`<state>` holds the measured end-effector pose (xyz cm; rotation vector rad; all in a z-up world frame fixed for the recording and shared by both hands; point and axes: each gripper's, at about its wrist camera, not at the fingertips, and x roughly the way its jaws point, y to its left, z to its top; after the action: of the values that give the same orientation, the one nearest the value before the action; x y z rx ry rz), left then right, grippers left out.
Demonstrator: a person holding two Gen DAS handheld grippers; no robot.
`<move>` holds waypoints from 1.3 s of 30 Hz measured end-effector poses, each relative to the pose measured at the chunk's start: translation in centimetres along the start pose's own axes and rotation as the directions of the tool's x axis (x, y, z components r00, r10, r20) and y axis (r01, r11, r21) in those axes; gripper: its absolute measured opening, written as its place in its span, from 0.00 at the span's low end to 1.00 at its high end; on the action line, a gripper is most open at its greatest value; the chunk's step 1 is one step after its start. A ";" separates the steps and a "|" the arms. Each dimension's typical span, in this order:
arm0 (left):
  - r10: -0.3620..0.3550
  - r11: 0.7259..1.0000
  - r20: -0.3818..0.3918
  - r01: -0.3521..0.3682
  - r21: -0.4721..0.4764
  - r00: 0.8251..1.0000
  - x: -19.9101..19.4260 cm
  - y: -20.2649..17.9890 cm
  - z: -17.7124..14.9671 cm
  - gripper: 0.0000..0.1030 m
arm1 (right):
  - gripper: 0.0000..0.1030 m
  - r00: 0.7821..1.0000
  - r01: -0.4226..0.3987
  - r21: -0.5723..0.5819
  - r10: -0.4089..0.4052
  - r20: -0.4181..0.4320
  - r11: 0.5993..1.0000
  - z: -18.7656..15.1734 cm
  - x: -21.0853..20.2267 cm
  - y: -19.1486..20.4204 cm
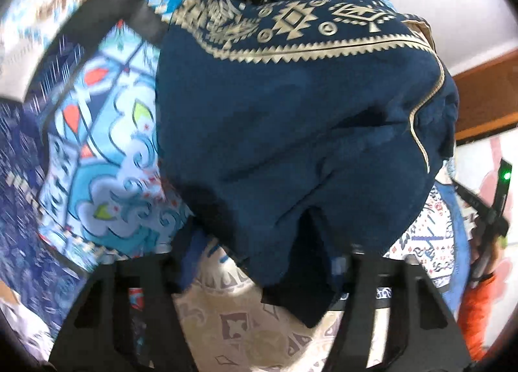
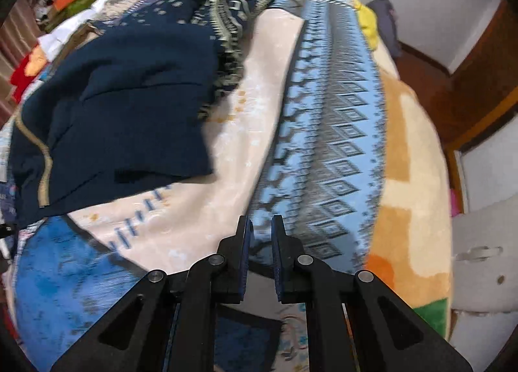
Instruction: Fold large clothes
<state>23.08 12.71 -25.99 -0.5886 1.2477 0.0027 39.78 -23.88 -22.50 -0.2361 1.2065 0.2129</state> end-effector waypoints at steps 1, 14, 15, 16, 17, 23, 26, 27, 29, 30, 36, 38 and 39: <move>0.015 1.000 0.009 -0.015 0.011 1.000 -0.2 -0.2 0.1 0.38 | 0.08 1.000 0.023 -0.010 -0.023 0.002 1.000 0.0 0.0 0.1; 0.128 0.989 0.094 -0.134 0.064 0.987 -1.4 0.6 2.4 0.11 | 0.08 0.998 -0.064 0.061 0.065 -0.009 0.996 0.8 -1.4 -2.0; 0.130 0.988 0.090 -0.137 0.071 0.987 -1.3 1.0 2.1 0.11 | 0.08 0.992 -0.123 0.084 0.122 0.017 0.989 1.1 -2.0 -2.0; 0.143 0.985 0.085 -0.150 0.084 0.986 -0.9 0.8 2.0 0.11 | 0.08 0.981 -0.190 0.103 0.185 0.051 0.976 1.5 -2.8 -2.0; 0.153 0.982 0.082 -0.161 0.095 0.985 -0.7 0.8 1.8 0.11 | 0.08 0.971 -0.233 0.112 0.225 0.080 0.966 2.0 -3.5 -1.8; 0.182 0.973 0.084 -0.192 0.127 0.980 0.3 0.2 1.9 0.11 | 0.08 0.982 -0.188 -0.002 0.188 0.000 0.982 4.9 -0.4 3.6; 0.171 0.975 0.079 -0.180 0.128 0.982 0.5 0.4 2.1 0.11 | 0.08 0.993 -0.121 -0.085 0.122 0.004 0.989 4.2 1.6 4.6; 0.167 0.976 0.078 -0.177 0.129 0.983 0.6 0.5 2.1 0.11 | 0.10 0.993 -0.115 -0.109 0.118 0.019 0.987 4.0 1.5 4.7; 0.167 0.976 0.074 -0.176 0.130 0.983 0.9 0.6 2.3 0.11 | 0.31 0.995 -0.090 -0.145 0.095 0.026 0.985 3.6 1.3 4.6; 0.169 0.976 0.073 -0.177 0.130 0.983 1.0 0.6 2.3 0.11 | 0.66 0.998 -0.031 -0.165 0.039 0.046 0.986 3.3 1.3 4.5; 0.162 0.978 0.083 -0.172 0.119 0.983 2.1 0.4 2.2 0.11 | 0.86 0.997 -0.072 -0.040 0.073 0.037 0.997 2.8 1.4 0.6; 0.154 0.980 0.078 -0.162 0.114 0.985 2.2 0.6 1.9 0.11 | 0.81 0.992 -0.117 -0.006 0.118 0.050 0.993 2.8 0.9 0.1; 0.149 0.981 0.074 -0.157 0.112 0.986 2.0 0.9 1.7 0.11 | 0.81 0.986 -0.156 0.007 0.155 0.060 0.988 2.8 0.6 0.0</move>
<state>25.00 13.52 -27.85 -0.3869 1.2181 0.0764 42.53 -23.05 -22.14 -0.1246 1.1679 0.3470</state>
